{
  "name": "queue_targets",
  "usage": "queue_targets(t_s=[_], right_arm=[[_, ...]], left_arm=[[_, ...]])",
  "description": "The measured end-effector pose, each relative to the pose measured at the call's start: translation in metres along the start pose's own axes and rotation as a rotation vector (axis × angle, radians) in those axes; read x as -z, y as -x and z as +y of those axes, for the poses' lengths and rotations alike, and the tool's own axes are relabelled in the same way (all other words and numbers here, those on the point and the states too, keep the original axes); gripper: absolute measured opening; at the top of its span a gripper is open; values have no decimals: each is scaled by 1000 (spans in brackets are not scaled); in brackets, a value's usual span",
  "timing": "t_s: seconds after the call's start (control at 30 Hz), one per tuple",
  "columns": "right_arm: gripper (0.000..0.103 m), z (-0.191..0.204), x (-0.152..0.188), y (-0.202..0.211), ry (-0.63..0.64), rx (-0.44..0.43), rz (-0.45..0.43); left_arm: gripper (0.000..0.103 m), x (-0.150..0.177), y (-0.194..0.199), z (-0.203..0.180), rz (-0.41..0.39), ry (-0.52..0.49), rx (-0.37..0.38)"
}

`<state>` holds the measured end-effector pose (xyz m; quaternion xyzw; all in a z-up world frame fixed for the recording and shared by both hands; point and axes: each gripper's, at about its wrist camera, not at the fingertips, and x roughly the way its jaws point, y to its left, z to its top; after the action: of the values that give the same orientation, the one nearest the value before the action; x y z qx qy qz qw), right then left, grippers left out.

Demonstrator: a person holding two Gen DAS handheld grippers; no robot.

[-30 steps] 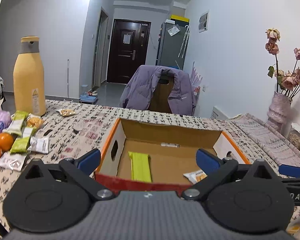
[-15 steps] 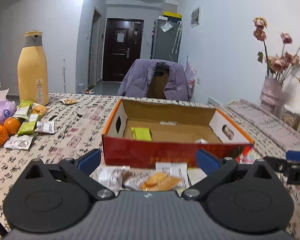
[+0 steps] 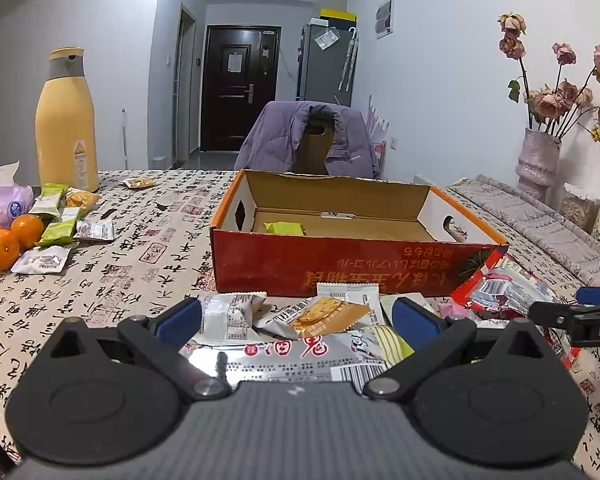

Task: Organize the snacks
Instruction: 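Grasp the red-and-silver packet with the right tool while the left tool grasps a silver packet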

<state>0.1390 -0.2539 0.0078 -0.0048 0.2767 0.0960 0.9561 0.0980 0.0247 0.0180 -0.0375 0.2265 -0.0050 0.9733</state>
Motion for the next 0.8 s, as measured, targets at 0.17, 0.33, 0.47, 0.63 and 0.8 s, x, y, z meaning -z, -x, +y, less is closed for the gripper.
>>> queue_targets(t_s=[0.17,0.33,0.47,0.63,0.8], right_arm=[[103,0,-5,-19,5,-37,56],[93,-3,-7,-24,-17,-93,56],[89,-5,-8,-24,-20,-122,64],[81,-6,-8,-21,-6,-145,73],[69,-6,-7,-15,15,-151,71]], left_arm=[[103,1,-1,-1,14,-1,8],[103,2,-3,-3,22,-8,14],[103,4,-3,-3,30,-4,20],[103,6,-3,-4,38,-2,25],[103,6,-1,-4,37,-1,24]])
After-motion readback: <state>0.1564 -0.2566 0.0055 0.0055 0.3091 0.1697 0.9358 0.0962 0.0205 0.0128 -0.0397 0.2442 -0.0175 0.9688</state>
